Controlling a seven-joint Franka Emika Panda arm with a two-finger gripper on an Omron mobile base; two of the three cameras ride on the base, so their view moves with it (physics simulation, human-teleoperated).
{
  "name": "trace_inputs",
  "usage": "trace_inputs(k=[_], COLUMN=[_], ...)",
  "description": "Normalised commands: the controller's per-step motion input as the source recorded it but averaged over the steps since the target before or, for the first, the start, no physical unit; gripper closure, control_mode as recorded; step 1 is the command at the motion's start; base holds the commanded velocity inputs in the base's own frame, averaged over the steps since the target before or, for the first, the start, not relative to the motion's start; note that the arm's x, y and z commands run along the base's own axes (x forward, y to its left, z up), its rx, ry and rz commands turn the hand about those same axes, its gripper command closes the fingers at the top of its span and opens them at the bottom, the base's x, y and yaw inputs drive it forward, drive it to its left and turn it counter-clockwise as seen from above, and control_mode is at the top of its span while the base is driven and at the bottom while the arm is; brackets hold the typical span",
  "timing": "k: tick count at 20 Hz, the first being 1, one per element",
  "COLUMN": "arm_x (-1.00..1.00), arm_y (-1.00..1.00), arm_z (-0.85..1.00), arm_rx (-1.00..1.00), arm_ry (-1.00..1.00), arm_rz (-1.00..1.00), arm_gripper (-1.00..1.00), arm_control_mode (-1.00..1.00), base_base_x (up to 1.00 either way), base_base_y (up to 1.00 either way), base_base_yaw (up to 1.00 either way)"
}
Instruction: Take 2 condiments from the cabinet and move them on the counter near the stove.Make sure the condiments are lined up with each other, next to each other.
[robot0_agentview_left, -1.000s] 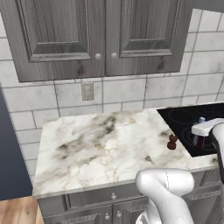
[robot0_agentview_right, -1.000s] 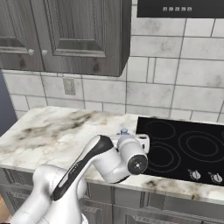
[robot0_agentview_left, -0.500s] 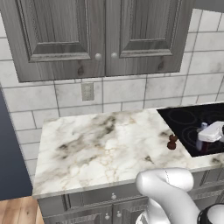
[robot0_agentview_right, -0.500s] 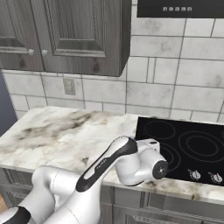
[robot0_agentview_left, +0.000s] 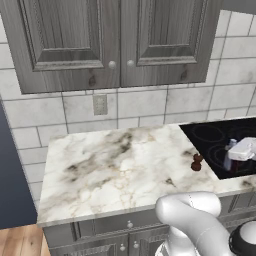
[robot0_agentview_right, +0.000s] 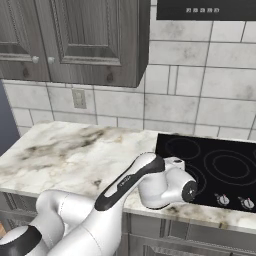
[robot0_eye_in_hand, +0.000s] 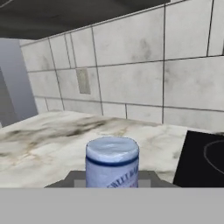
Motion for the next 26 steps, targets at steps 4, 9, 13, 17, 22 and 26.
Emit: trace_inputs(k=[4,9,13,17,22,26], arm_x=[0.11,0.09,0.06,0.04,0.17,0.27], arm_y=[0.26,0.12,0.09,0.24,0.17,0.05], arm_z=[-0.19,-0.16,-0.06,-0.13,-0.15,-0.14], arm_rx=[0.0,0.04,0.05,0.0,0.0,0.0], arm_ry=[0.0,0.0,0.02,0.0,-0.01,-0.01], arm_rz=[-0.12,-0.17,-0.13,-0.1,-0.06,0.0], arm_gripper=[1.0,1.0,1.0,1.0,1.0,1.0], arm_control_mode=[-1.0,-1.0,-1.0,-1.0,-1.0,-1.0], base_base_x=[0.0,0.0,0.0,0.0,0.0,0.0], base_base_y=[0.0,0.0,0.0,0.0,0.0,0.0], base_base_yaw=[0.0,0.0,0.0,0.0,0.0,0.0])
